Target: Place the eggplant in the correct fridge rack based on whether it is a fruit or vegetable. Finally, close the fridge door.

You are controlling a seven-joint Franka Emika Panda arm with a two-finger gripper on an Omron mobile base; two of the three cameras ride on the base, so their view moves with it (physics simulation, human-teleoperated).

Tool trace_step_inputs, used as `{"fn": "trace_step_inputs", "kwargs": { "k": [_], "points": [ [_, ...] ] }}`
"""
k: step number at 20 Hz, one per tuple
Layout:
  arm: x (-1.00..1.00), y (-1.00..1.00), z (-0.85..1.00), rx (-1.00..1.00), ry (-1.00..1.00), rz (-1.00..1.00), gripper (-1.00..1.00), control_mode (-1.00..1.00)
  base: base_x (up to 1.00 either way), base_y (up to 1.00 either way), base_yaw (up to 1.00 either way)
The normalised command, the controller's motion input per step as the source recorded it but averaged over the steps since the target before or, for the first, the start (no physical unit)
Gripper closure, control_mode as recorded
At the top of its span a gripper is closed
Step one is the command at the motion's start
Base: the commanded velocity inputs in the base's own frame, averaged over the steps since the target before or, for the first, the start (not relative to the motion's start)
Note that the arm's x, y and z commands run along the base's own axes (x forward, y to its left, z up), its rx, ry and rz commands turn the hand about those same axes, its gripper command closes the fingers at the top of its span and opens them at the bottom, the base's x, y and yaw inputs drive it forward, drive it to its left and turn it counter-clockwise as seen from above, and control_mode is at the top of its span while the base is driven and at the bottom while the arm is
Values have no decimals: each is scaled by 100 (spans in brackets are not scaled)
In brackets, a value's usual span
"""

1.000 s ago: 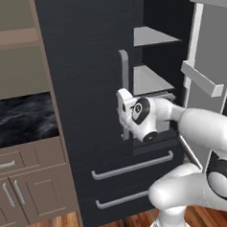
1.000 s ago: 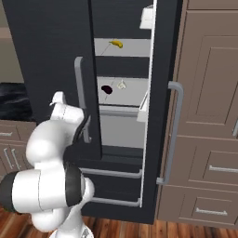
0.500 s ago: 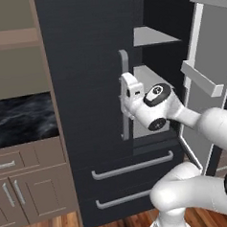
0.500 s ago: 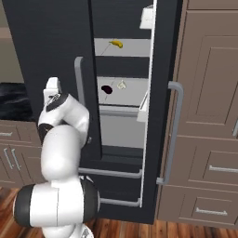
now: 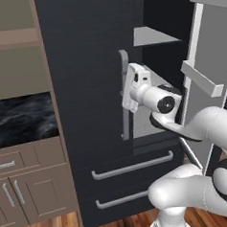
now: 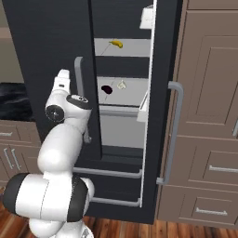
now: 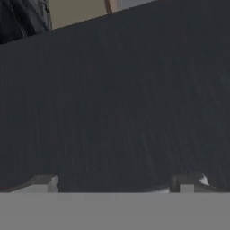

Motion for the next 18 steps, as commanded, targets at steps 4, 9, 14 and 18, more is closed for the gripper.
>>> {"fn": "trace_step_inputs", "kwargs": {
  "k": [4,9,14,18],
  "points": [
    [-21,0,82,15,23,-13,-100,-100,0,0,0],
    [-3,-6,100,6,1,-9,-100,-100,0,0,0],
    [-15,-33,68,1,0,0,-100,-100,0,0,0],
    [-56,-57,48,0,-2,2,-100,-100,0,0,0]
  ]
}}
